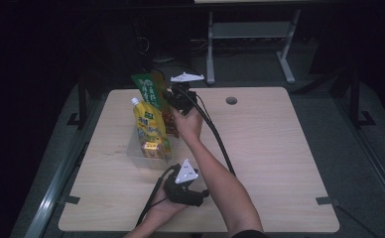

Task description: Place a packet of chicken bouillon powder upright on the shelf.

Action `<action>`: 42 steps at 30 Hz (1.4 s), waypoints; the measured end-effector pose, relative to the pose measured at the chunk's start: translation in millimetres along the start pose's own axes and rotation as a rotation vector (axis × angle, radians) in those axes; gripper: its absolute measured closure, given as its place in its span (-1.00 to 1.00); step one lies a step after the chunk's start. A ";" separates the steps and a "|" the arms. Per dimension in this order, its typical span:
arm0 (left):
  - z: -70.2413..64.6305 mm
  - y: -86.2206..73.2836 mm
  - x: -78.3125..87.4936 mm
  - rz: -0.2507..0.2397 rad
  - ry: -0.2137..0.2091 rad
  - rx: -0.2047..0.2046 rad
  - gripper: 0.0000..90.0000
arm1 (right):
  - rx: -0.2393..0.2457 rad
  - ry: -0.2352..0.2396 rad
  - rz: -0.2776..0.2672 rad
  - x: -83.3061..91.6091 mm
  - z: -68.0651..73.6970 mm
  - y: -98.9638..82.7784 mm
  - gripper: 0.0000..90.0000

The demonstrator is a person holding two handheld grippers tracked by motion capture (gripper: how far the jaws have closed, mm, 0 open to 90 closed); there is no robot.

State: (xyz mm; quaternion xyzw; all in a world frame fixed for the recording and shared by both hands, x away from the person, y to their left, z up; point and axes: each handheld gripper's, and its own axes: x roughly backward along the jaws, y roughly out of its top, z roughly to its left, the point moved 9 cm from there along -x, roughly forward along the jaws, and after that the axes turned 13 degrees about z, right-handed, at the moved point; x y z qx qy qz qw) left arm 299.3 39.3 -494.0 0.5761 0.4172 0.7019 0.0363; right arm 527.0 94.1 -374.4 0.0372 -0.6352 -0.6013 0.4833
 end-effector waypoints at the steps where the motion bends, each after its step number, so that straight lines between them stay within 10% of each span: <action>1: 0.5 0.1 0.1 -0.001 0.001 0.000 -0.50 | 0.003 -0.001 0.000 0.0 0.1 -0.8 1.00; 19: -2.2 2.4 -0.3 -0.012 -0.003 0.006 -0.50 | 0.113 -0.001 0.083 8.7 7.0 -19.0 1.00; 42: 0.0 0.5 -2.8 0.002 -0.002 -0.001 -0.50 | 0.086 0.028 0.073 12.9 -6.1 -30.4 0.80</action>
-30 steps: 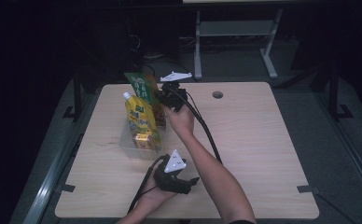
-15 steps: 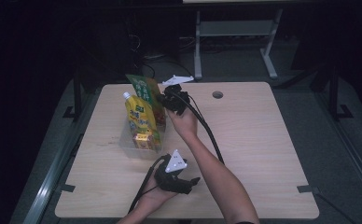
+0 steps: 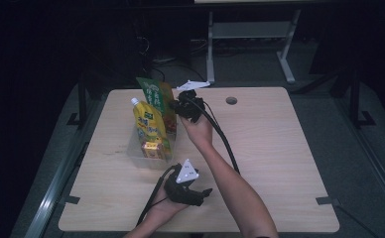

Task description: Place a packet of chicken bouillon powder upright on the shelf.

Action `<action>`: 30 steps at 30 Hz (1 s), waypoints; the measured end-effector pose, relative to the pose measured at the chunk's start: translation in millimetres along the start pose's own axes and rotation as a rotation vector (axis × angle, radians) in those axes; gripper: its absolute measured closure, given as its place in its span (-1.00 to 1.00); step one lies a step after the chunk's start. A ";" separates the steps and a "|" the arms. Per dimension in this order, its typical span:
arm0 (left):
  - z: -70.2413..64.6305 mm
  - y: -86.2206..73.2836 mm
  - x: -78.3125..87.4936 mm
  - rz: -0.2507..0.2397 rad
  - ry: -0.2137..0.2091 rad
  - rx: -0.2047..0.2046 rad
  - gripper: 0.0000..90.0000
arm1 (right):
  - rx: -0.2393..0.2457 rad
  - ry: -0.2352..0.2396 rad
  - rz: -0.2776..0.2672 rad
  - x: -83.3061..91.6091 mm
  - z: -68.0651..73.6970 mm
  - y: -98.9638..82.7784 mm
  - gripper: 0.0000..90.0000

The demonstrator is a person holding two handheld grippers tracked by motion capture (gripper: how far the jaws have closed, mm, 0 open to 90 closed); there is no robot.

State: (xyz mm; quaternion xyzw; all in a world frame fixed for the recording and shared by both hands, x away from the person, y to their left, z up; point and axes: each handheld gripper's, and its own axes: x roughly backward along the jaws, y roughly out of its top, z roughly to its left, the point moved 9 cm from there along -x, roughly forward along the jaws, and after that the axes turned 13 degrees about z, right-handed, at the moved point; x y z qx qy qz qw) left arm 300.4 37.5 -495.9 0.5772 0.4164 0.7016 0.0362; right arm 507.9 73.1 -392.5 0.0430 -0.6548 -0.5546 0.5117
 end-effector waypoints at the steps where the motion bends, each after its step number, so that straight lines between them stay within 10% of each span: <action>1: 0.2 -0.2 0.2 0.000 -0.001 0.005 -0.50 | -0.006 0.001 0.006 0.5 -1.9 -0.7 0.74; 30: 9.4 -2.0 1.6 -0.004 0.015 0.010 -0.51 | -0.060 0.057 0.062 45.1 -29.6 -13.0 0.03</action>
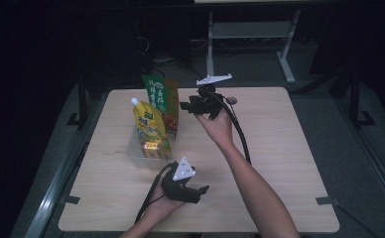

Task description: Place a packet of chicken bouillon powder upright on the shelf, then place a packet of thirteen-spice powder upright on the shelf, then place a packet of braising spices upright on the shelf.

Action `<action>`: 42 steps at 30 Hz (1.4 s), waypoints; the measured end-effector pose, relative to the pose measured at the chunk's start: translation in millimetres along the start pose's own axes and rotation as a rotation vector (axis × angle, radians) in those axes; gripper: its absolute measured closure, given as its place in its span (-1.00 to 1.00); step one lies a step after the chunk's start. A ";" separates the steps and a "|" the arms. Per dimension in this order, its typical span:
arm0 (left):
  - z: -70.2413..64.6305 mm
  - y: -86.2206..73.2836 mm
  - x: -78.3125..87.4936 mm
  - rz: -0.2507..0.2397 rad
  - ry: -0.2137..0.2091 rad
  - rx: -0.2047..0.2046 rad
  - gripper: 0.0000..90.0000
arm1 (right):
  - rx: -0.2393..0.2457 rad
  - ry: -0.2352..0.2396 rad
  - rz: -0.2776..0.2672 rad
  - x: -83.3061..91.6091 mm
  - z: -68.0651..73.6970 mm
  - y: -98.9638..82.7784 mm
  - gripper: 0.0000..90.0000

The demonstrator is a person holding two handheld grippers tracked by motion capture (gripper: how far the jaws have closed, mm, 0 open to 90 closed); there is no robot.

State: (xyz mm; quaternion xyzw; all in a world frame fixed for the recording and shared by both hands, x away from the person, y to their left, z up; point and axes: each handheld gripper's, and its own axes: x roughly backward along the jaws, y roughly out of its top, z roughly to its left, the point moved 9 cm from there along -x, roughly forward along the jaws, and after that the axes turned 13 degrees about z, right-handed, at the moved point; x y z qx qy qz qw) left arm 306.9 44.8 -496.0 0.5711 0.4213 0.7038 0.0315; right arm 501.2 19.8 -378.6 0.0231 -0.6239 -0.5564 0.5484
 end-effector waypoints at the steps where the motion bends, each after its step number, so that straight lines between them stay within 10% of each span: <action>1: -0.2 0.0 -0.2 0.001 0.001 -0.003 -0.51 | 0.005 -0.003 0.001 1.5 -1.0 -0.9 0.00; 25: -2.1 0.2 -3.1 0.015 -0.007 -0.018 -0.53 | -0.051 -0.002 0.011 67.1 -34.5 -43.1 -0.26; 42: -4.0 0.3 -4.7 0.018 -0.012 -0.026 -0.54 | -0.097 -0.014 0.070 83.0 -53.1 -83.2 -0.31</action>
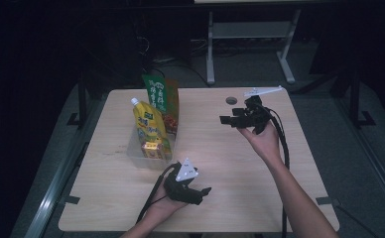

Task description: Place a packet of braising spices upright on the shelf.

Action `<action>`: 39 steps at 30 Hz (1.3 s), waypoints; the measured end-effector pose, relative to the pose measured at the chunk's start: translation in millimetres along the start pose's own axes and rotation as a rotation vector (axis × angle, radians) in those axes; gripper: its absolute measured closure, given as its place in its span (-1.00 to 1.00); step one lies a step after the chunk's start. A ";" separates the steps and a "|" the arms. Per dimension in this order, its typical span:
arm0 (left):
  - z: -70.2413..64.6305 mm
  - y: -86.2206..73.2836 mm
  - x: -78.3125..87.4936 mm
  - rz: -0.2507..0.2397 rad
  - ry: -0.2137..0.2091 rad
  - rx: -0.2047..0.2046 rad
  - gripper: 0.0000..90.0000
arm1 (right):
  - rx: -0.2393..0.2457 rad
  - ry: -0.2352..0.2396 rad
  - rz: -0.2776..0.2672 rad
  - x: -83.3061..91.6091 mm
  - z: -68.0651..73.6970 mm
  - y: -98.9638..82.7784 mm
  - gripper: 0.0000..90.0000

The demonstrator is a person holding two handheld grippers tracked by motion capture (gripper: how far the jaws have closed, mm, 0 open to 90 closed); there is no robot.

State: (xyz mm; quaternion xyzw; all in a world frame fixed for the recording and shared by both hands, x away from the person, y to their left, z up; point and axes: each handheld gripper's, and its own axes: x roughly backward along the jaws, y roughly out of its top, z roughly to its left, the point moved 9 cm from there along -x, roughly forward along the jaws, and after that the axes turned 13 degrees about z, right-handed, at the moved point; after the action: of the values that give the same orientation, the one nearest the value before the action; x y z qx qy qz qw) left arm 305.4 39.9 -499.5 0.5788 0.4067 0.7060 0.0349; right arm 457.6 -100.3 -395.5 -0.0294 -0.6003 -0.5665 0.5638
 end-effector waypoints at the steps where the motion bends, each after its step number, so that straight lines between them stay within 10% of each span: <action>1: 0.4 0.0 0.0 0.001 0.003 -0.006 -0.54 | -0.009 0.003 0.004 -0.1 -2.2 -4.1 -0.31; 39: 6.5 -1.5 1.4 0.005 0.015 0.013 -0.55 | -0.105 0.014 0.056 9.7 -33.1 -86.4 -0.35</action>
State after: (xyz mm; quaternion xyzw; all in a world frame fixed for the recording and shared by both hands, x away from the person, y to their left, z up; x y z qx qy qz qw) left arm 309.9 45.1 -499.3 0.5745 0.4100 0.7079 0.0264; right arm 417.1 -160.5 -453.7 -0.0718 -0.5646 -0.5815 0.5814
